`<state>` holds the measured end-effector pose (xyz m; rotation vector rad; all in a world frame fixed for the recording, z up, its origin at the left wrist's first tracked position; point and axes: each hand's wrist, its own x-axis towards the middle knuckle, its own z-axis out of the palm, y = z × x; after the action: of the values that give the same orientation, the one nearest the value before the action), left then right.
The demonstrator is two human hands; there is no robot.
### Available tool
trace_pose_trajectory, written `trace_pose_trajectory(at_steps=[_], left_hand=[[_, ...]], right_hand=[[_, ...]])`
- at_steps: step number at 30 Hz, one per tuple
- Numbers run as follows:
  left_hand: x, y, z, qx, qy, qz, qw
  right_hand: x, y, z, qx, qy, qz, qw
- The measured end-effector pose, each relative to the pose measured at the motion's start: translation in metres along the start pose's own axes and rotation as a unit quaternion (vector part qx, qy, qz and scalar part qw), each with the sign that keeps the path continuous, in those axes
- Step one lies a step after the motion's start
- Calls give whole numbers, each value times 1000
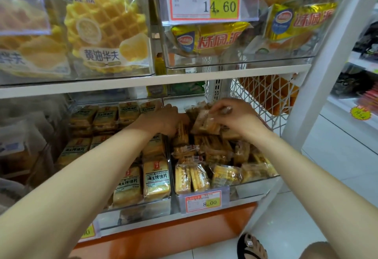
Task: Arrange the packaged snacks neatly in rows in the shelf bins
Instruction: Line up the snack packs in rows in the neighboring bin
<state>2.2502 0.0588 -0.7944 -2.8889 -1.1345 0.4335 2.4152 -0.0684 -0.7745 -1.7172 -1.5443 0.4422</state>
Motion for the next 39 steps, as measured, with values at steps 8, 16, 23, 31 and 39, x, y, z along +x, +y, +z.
trace_pose_trajectory(at_steps=[8, 16, 23, 31, 39], left_hand=[[7, 3, 3, 106, 71, -21, 992], [-34, 4, -29, -197, 230, -13, 953], [-58, 56, -41, -321, 197, 0, 926], [-49, 87, -17, -472, 50, 74, 877], [-44, 79, -15, -341, 75, 27, 937]], right_hand=[[-33, 32, -40, -36, 120, -5, 992], [-71, 39, -47, -215, 24, 14, 976], [-90, 34, -43, -295, 32, -31, 954], [-82, 36, -43, -75, -69, -22, 995], [-76, 48, -39, -294, -104, -87, 946]])
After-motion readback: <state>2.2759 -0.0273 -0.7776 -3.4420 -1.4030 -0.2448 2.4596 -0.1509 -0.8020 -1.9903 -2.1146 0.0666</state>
